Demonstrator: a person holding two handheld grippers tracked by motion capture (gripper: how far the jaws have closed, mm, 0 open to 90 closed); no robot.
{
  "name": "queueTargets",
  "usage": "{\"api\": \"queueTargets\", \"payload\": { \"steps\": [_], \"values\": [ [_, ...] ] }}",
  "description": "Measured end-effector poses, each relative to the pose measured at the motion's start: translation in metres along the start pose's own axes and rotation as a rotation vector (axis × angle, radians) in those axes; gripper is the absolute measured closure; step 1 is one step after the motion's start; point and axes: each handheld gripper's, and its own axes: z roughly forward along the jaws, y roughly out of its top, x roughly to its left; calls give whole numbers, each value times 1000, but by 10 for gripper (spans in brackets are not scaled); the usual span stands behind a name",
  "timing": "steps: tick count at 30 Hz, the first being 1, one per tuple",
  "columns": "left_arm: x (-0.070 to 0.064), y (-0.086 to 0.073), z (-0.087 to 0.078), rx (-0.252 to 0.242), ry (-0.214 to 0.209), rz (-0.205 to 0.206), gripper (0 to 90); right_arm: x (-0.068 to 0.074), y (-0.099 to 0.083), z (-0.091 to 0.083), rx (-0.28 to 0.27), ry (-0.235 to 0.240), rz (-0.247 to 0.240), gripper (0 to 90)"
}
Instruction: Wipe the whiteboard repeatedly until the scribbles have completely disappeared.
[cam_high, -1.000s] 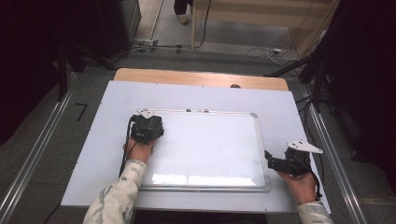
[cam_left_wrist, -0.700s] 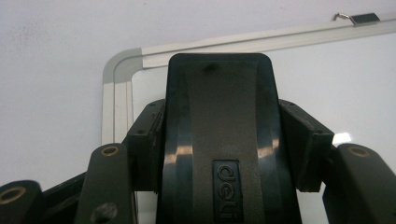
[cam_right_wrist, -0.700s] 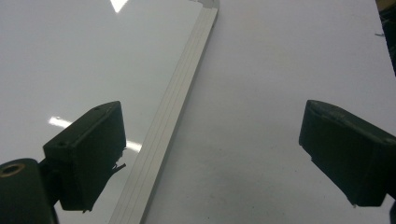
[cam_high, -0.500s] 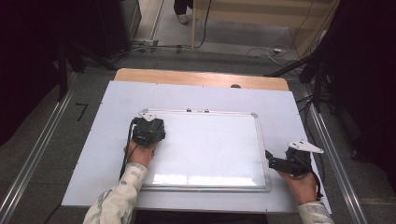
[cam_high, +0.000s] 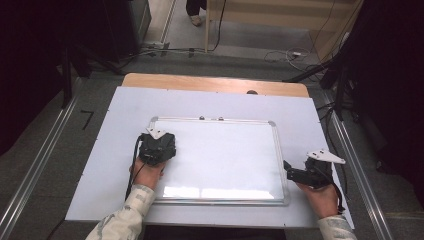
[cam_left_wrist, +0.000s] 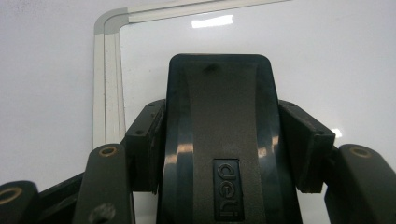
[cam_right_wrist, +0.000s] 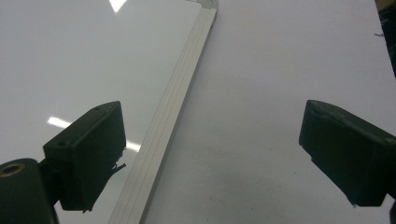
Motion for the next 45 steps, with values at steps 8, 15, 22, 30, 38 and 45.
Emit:
{"api": "queueTargets", "payload": {
  "steps": [8,15,22,30,38,45],
  "values": [
    [0,1,-1,-19,7,10,399,1,0,0,1,4,-3,58],
    [2,8,4,8,18,1,410,1,0,0,2,2,-5,58],
    [13,24,19,29,28,-39,407,1,-1,-1,2,0,-6,58],
    [14,26,20,44,36,-35,409,0,-2,-1,2,0,-1,58],
    [3,14,9,44,17,-14,409,2,0,1,6,-2,-11,58],
    [-1,11,7,42,13,-16,408,2,-1,1,11,-1,-11,58]
  ]
}}
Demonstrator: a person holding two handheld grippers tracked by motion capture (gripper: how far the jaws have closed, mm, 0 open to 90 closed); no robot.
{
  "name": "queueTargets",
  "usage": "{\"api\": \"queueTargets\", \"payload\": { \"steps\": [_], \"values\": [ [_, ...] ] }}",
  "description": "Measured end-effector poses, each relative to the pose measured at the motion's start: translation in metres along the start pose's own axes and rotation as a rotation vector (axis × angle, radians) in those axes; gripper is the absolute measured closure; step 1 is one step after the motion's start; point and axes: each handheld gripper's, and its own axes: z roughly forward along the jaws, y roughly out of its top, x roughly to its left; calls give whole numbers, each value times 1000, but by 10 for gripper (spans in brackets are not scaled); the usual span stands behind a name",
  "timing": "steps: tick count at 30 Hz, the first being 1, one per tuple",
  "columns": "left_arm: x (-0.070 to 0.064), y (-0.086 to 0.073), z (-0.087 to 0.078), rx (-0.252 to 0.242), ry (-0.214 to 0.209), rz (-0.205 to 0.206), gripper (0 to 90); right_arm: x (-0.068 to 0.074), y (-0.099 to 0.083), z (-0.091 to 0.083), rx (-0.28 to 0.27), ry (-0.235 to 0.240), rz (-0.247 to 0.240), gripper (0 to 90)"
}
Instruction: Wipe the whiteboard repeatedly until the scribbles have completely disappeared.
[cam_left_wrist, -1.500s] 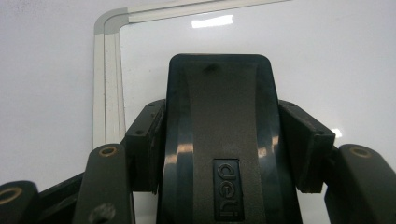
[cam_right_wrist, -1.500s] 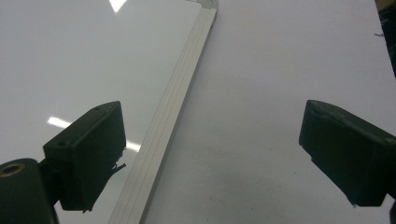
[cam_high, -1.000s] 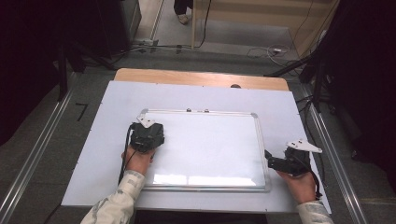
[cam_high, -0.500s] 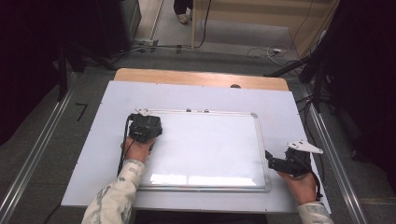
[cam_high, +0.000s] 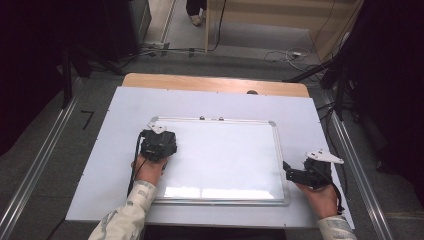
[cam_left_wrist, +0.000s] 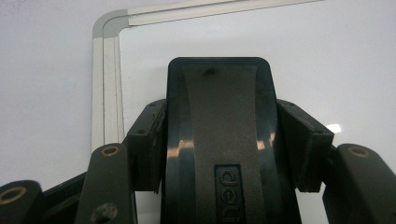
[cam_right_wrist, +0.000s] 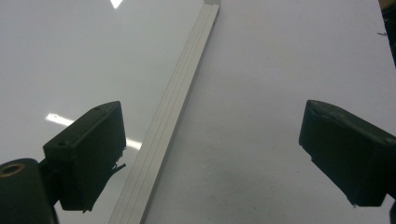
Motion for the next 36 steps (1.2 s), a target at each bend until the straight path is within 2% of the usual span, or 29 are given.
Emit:
{"api": "queueTargets", "payload": {
  "steps": [3,17,21,29,31,36],
  "values": [
    [1,1,1,1,-4,0,408,0,0,0,0,-1,0,58],
    [12,21,20,2,28,-22,409,-1,-1,-1,1,0,3,58],
    [8,15,14,4,18,-12,409,-2,-2,-1,1,-1,5,58],
    [-8,-5,-3,-3,-5,16,409,-1,-2,-2,0,-3,6,58],
    [-8,-3,-2,-4,-5,15,409,-1,-2,-1,3,-4,6,58],
    [2,10,11,0,31,-8,409,1,-1,-1,-2,2,0,58]
  ]
}}
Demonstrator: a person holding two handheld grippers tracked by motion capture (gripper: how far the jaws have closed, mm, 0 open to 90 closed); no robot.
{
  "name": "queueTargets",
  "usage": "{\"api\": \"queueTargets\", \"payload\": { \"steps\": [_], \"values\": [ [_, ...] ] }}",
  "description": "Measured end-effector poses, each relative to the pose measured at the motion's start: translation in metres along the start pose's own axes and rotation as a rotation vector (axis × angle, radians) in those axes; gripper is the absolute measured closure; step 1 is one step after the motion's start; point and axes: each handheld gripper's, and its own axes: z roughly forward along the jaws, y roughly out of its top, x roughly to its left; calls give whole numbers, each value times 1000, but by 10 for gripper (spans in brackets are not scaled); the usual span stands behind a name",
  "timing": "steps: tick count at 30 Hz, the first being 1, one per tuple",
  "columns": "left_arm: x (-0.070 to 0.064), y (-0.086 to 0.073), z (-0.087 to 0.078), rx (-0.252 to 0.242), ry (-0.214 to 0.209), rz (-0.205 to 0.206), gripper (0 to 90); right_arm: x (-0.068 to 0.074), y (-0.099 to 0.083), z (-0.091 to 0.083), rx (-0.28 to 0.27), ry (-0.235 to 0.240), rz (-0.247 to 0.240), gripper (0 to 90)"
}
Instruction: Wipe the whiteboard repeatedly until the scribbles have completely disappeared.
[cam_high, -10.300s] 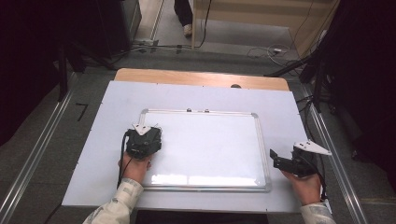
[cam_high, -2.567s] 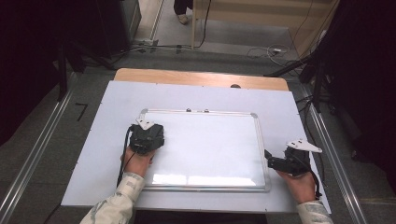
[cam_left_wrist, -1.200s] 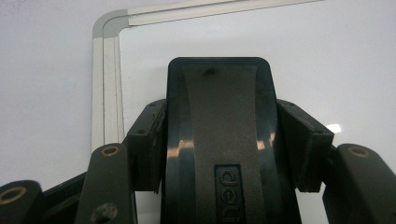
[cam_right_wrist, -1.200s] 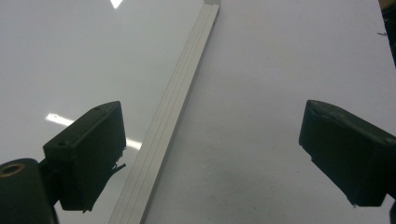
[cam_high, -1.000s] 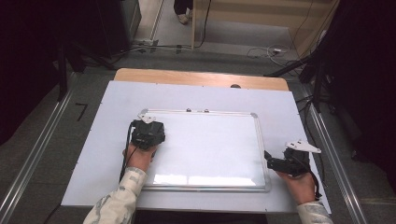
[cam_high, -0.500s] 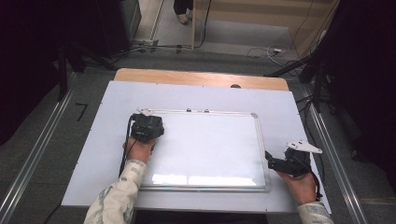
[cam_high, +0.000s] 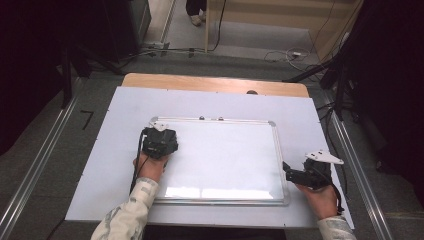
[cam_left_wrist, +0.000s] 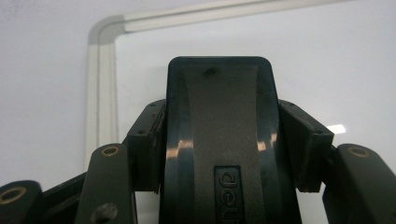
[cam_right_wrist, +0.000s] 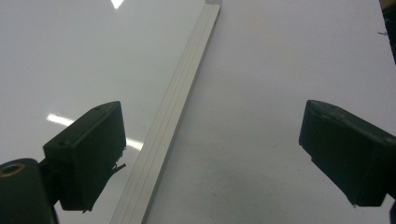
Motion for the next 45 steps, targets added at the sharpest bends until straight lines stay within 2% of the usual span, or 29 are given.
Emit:
{"api": "queueTargets", "payload": {
  "steps": [5,8,13,16,19,22,26,31,34,38,41,45],
  "values": [
    [15,9,8,2,36,-33,409,-3,-1,1,4,4,4,58],
    [15,8,7,1,34,-28,409,-3,-2,0,1,4,10,58],
    [6,-10,-9,-3,-3,-3,409,-4,-2,-1,-1,2,13,58],
    [-5,-21,-19,-7,-24,12,409,-2,-1,1,4,-1,8,58],
    [-8,-26,-25,0,-36,21,408,0,0,0,1,-2,3,58],
    [-5,-27,-31,2,-53,-10,407,-1,2,0,-6,2,8,58],
    [2,-20,-48,-58,-52,-49,407,0,3,3,-2,7,6,58],
    [19,-19,-70,-105,-50,-115,406,0,4,4,-7,12,2,58],
    [22,-21,-80,-122,-47,-122,406,1,4,3,-8,13,1,58],
    [16,-28,-87,-119,-44,-108,406,1,5,2,-9,12,2,58],
    [6,-36,-89,-109,-30,-75,405,0,4,2,-11,9,2,58],
    [1,-47,-89,-101,-12,-82,405,0,4,1,-14,11,4,58]
  ]
}}
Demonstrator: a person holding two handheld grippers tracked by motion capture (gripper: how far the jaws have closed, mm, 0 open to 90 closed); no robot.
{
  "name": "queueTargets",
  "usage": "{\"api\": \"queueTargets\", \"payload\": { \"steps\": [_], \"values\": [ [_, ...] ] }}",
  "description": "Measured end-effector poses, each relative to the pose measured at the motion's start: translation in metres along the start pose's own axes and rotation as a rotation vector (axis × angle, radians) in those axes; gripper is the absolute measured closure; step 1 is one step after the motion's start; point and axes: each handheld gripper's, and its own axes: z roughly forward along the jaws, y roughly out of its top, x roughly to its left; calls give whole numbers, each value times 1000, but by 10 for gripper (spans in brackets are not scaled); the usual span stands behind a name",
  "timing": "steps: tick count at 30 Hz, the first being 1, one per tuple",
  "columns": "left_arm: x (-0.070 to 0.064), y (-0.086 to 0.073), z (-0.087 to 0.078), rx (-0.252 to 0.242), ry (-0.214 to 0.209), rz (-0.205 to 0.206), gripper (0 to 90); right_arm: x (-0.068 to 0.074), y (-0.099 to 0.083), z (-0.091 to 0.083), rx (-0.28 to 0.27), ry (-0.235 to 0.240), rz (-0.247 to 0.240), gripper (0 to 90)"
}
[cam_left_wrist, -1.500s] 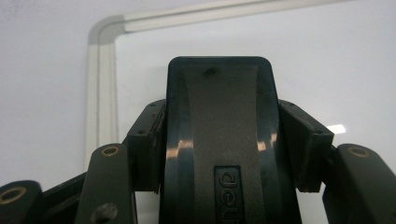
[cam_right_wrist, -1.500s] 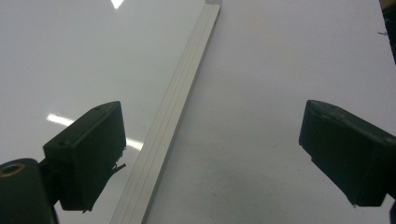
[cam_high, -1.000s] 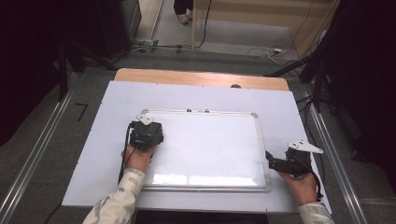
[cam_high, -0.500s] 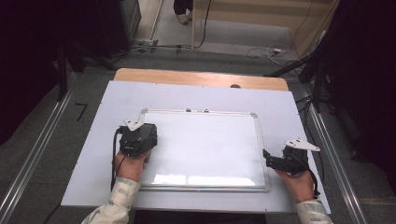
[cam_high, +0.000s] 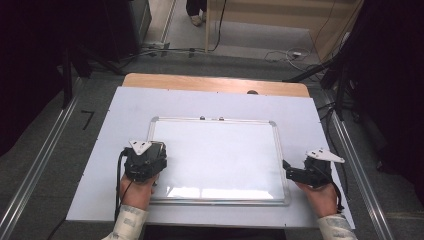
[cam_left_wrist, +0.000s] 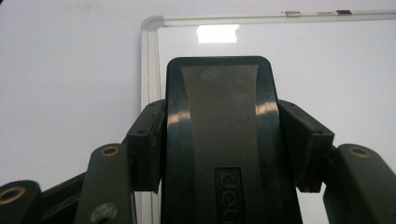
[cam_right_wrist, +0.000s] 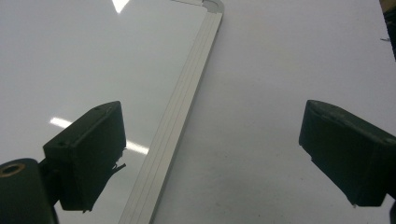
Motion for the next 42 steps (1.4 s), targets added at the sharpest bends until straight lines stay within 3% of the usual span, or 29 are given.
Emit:
{"api": "queueTargets", "payload": {
  "steps": [8,18,20,23,27,31,42],
  "values": [
    [-10,-19,4,25,24,-6,404,1,0,0,1,-1,2,58],
    [-15,-24,22,67,42,9,403,1,0,0,0,-2,1,58],
    [-15,-24,22,63,37,2,396,1,-1,0,-1,-2,2,58],
    [-16,-20,17,46,-5,12,275,0,-1,-1,-5,-4,3,58],
    [-16,-16,6,15,-45,18,212,0,-1,-2,-5,-6,4,58],
    [-10,-11,-5,-20,-80,8,189,0,-2,-3,-6,-5,7,58],
    [30,-7,-18,-82,-72,-24,158,-2,-2,-4,-9,-5,13,58]
  ]
}}
